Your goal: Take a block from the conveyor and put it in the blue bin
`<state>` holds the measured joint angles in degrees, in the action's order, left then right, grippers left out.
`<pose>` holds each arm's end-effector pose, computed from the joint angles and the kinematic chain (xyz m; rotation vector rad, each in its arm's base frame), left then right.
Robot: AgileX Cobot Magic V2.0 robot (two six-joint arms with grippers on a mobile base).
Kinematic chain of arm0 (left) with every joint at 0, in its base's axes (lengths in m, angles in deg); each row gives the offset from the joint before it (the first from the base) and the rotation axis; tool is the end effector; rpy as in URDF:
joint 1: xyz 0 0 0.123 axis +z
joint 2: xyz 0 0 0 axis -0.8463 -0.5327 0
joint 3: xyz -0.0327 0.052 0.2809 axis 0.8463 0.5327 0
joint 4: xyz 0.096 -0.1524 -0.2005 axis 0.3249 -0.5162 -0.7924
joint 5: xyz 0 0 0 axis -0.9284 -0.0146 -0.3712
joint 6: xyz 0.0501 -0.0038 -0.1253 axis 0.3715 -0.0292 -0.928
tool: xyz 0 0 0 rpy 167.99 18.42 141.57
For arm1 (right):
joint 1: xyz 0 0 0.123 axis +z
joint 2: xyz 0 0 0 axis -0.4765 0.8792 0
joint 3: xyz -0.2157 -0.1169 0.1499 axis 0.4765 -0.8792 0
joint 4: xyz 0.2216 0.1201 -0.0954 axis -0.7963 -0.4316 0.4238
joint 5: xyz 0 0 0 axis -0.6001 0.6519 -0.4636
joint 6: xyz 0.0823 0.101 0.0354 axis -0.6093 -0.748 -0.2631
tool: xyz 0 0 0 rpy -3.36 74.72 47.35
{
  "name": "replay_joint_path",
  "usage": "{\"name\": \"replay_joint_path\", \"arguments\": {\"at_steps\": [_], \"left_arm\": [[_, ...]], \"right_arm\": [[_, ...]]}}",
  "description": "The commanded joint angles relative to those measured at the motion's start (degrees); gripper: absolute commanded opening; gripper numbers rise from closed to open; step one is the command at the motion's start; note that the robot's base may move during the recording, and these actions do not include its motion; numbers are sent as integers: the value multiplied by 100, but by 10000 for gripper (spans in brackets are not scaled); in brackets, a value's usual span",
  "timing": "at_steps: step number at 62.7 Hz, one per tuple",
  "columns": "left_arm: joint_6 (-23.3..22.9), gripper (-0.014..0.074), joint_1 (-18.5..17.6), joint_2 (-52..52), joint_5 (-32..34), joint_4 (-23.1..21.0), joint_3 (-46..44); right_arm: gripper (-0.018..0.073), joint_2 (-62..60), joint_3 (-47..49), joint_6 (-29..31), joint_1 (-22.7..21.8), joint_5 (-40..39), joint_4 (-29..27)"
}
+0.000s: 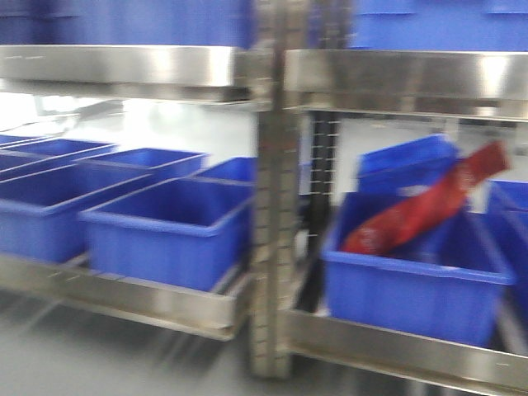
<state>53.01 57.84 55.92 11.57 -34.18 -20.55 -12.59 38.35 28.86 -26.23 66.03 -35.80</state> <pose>0.1042 0.0025 0.3723 0.0253 1.4620 0.0581 0.0948 0.0078 0.3648 -0.0063 1.4713 0.1055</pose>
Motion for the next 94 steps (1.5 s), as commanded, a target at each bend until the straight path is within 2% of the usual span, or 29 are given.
{"name": "replay_joint_path", "arguments": {"at_steps": [1, 94], "left_arm": [[0, -111, -22, 20, 82, 17, -4], [0, -111, -22, 20, 82, 17, -4]], "right_arm": [[-154, -1, 7, 40, -21, -176, 20], [-154, -1, 7, 40, -21, -176, 20]]}}
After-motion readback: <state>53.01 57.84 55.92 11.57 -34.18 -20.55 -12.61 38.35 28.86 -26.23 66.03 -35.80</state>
